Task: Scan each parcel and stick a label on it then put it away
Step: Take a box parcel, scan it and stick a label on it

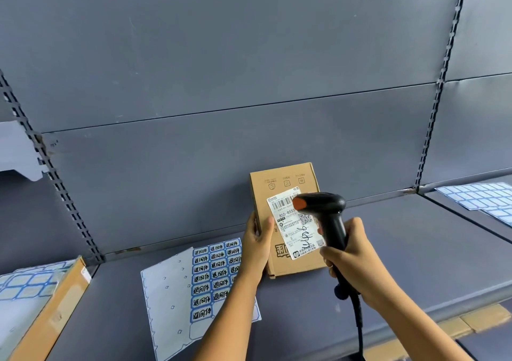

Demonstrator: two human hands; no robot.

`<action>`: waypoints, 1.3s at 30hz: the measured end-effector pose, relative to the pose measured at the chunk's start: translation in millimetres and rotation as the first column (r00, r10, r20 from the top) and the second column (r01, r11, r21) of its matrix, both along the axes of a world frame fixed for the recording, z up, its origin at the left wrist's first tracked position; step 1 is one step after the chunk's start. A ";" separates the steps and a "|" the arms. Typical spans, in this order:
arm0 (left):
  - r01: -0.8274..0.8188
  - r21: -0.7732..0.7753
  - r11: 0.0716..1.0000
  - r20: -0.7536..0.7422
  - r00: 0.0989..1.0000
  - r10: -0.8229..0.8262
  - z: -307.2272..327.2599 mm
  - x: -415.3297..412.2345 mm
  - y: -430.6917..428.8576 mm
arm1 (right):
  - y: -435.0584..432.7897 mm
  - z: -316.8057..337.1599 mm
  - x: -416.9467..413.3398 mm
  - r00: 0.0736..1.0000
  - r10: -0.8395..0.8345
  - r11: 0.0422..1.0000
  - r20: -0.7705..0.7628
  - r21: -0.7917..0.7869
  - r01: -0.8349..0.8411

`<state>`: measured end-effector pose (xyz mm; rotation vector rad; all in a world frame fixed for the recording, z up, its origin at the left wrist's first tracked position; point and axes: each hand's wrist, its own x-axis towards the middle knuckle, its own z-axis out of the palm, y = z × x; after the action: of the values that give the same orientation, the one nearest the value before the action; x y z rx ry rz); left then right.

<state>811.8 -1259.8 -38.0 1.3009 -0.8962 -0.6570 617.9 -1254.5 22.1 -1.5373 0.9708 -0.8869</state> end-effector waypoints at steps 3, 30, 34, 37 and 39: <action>-0.006 0.009 1.000 0.018 1.000 0.006 -2.3 1.3 -1.1 | 3.2 0.7 -3.5 1.000 0.004 1.000 -0.019 -0.025 -0.005; -0.043 0.029 0.999 0.044 0.998 0.041 5.3 -1.5 3.2 | -62.7 -17.1 -22.9 0.951 -0.283 0.951 0.122 0.162 0.263; -0.051 0.033 0.998 0.041 0.998 0.049 5.1 -1.4 1.4 | -99.7 -42.1 -29.8 0.969 -0.242 0.898 0.051 0.390 0.204; -0.051 0.019 0.999 0.043 0.998 0.050 6.3 -0.7 0.4 | -111.7 -50.3 -35.3 0.977 -0.211 0.910 -0.010 0.363 0.201; -0.053 0.019 0.998 0.040 0.998 0.053 7.1 -0.7 0.1 | -120.6 -54.6 -38.9 0.973 -0.229 0.919 -0.040 0.320 0.230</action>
<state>811.2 -1259.7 -30.9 1.3552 -0.8861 -0.6019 579.0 -1375.1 -32.5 -1.1611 1.2502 -0.8393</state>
